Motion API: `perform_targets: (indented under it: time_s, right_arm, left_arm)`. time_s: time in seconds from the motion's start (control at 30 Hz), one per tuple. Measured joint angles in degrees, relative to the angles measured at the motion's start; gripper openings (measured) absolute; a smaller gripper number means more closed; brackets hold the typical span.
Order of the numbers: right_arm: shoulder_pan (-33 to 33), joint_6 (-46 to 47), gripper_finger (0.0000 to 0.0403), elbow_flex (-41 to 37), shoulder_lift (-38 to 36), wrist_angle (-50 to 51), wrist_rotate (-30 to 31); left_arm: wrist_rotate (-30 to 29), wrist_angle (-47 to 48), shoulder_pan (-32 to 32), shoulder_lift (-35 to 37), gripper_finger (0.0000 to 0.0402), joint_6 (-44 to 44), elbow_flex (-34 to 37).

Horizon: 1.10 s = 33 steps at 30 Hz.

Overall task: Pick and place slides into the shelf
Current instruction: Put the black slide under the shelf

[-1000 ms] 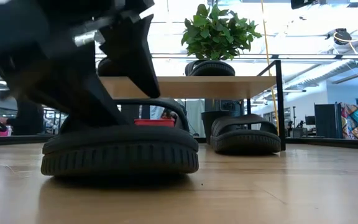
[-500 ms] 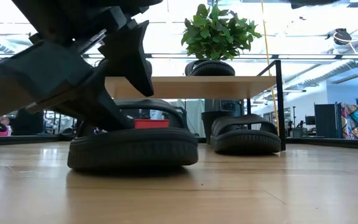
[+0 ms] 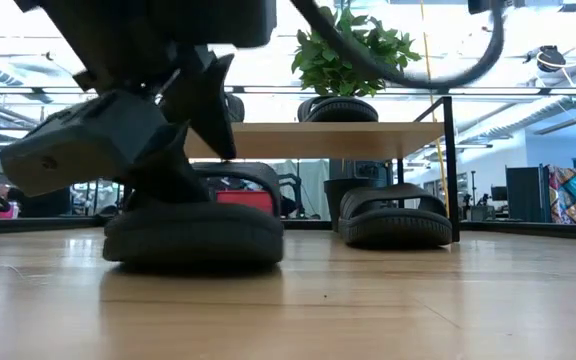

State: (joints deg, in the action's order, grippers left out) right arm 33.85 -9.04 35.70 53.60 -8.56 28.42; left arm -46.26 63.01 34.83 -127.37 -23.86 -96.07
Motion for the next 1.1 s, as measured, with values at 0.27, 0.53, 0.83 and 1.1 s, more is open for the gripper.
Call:
perform_targets:
  time_s: [0.27, 0.53, 0.83, 1.1]
  right_arm:
    - [0.00, 0.37, 0.0006, 0.00, 0.00, 0.00, 0.00]
    - [0.00, 0.39, 0.0006, 0.00, 0.00, 0.00, 0.00]
    - [0.00, 0.42, 0.0006, 0.00, 0.00, 0.00, 0.00]
    - [-0.01, 0.42, 0.0006, 0.00, 0.00, -0.02, 0.02]
  left_arm:
    - [4.00, 1.05, -1.07, 0.13, 0.0098, -1.50, -0.04]
    - [6.41, 1.85, -0.47, 0.24, 0.0016, -0.74, -0.04]
    - [-8.55, 5.38, -1.00, 0.00, 0.0004, -4.71, -0.02]
    - [-10.37, 4.48, -5.94, 0.00, 0.0004, -3.24, 0.70]
